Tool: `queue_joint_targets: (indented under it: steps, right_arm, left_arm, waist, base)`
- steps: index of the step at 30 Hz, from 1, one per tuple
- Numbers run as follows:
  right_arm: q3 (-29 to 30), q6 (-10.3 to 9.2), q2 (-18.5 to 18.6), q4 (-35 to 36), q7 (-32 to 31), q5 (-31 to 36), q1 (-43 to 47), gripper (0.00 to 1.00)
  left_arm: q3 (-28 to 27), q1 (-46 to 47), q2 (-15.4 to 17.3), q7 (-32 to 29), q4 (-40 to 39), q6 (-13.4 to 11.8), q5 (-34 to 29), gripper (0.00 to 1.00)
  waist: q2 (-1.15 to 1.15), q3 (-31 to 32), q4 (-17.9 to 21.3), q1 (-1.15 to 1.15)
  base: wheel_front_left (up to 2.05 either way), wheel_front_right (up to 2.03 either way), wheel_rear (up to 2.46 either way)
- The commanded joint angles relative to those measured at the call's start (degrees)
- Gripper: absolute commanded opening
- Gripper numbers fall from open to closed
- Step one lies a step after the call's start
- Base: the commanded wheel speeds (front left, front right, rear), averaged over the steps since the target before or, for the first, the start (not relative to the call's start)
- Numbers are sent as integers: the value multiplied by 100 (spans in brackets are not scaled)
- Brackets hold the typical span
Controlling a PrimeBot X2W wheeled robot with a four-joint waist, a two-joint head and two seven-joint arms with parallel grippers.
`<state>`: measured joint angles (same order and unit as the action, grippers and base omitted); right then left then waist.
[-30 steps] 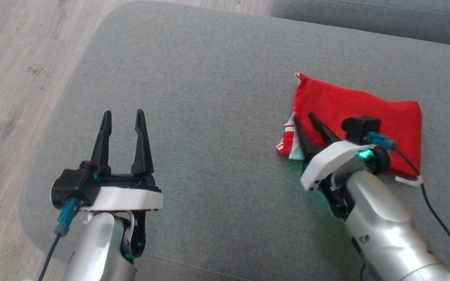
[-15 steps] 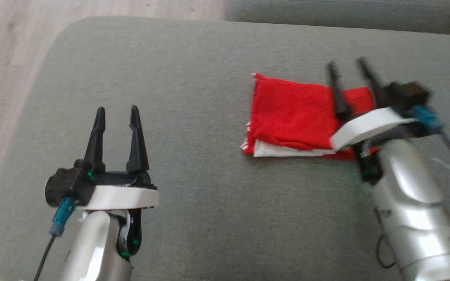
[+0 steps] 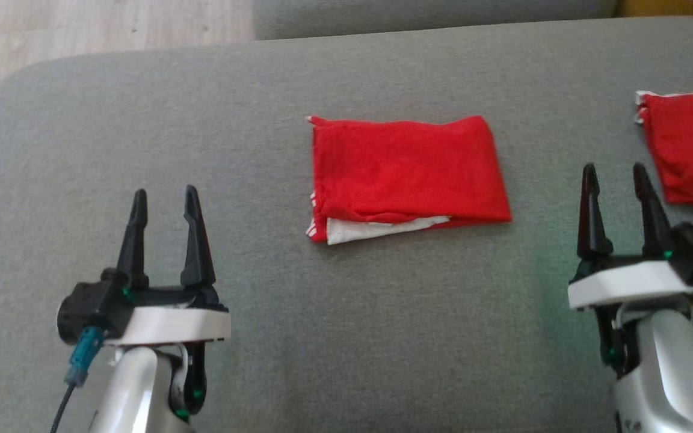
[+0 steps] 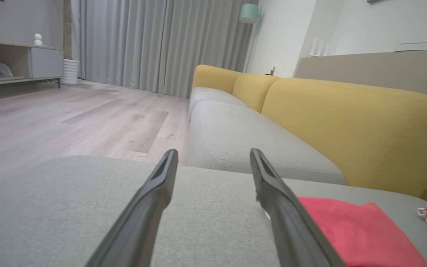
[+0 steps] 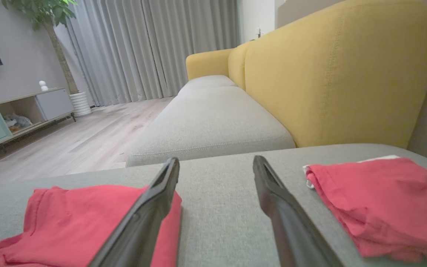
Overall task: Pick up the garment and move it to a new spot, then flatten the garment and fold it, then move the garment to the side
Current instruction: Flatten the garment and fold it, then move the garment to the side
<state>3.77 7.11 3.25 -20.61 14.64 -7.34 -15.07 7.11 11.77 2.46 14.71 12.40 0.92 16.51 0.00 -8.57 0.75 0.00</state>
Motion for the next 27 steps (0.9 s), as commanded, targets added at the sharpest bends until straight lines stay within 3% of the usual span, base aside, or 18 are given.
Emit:
queue_joint_targets:
  steps: [1, 14, 22, 27]
  right_arm:
    - [-132, 37, -36, 235, 35, -74, 83, 100]
    - [-178, 37, -36, 270, 36, -144, 178, 100]
    - [-189, 37, -37, -5, -308, -100, -483, 100]
    - [-151, 37, -37, -613, -751, -133, -957, 100]
  left_arm:
    - [-208, 20, 42, 29, -201, 32, -38, 100]
    - [-122, -5, 42, 29, -145, 92, -68, 100]
    - [89, 271, 42, 29, -178, 100, -35, 100]
    - [273, 421, 42, 29, -142, 65, 73, 100]
  waist:
    - [0, 14, 113, 0]
    - [0, -38, 89, 0]
    - [0, -490, -282, 0]
    - [0, -673, -572, 0]
  base:
    - [0, 0, 0]
    - [0, 0, 0]
    - [0, 0, 0]
    - [0, 0, 0]
